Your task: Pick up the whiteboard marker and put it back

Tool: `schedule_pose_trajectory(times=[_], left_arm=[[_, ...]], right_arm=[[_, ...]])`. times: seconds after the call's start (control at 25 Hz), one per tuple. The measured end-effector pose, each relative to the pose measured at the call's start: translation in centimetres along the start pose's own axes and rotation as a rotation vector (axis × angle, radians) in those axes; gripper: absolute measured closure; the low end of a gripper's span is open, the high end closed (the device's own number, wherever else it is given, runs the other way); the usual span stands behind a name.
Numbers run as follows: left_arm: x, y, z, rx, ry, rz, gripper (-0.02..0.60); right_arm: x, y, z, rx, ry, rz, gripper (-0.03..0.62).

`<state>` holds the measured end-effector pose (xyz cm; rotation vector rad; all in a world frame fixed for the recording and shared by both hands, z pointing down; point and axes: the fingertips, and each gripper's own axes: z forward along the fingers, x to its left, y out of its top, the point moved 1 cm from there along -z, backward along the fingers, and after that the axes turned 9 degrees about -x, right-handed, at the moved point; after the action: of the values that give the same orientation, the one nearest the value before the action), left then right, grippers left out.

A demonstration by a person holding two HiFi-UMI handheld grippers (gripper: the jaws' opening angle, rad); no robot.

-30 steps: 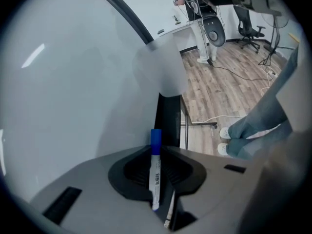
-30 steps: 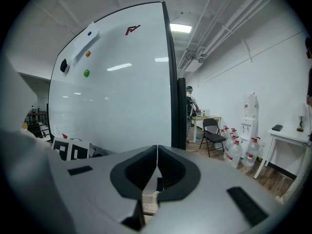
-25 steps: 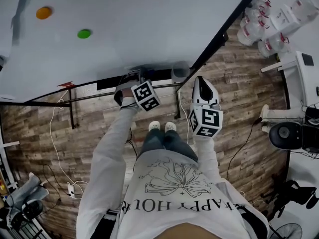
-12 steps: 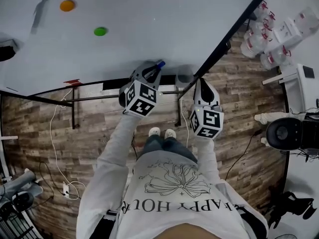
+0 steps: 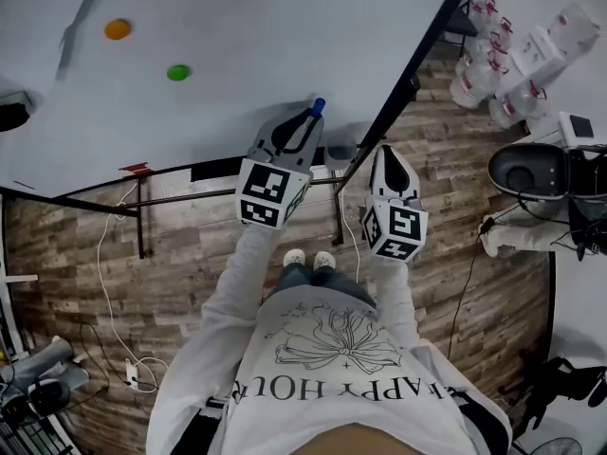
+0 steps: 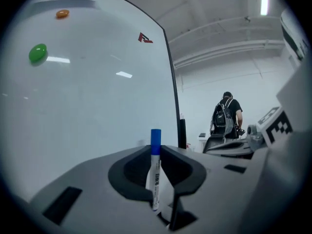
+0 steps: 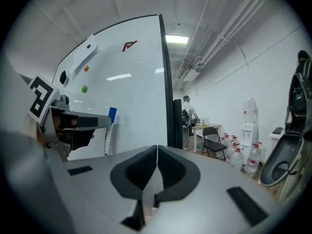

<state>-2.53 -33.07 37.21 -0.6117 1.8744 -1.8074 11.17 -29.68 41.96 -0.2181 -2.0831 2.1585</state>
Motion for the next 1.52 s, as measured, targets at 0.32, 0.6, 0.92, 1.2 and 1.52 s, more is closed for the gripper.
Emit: schedule_pose_trajectory(times=[0.32,0.6,0.92,1.2,1.52], left_arm=[[-2.3,0.7,2.1,-0.059,-0.066,-0.072,0.525],[-4.9,0.0,4.4,-0.069,-0.128,-0.116,0.525],[-6.1,-4.4,5.6,-0.012,-0.143,-0.165,0.523],[-6.5,-9.1,5.6,0.081,-0.122,-0.165,0.523],[-6.4,-12.6,4.8,0.18,-0.099,-0.171,0.523]], right_arm=[[-2.9,0.8,-1.1,-0.02,-0.06,-0.009,0.588],[-5.9,1.0,-2.5,-0.017,-0.12,-0.011,0.588],[-8.0,-0.3,-3.9,0.014,-0.171,-0.005,0.588],[-8.4,-1.5,-4.6,0.046,-0.172,0.0,0.589],[-7.8,-2.9,-4.4,0.073,-0.157,0.015,0.588]])
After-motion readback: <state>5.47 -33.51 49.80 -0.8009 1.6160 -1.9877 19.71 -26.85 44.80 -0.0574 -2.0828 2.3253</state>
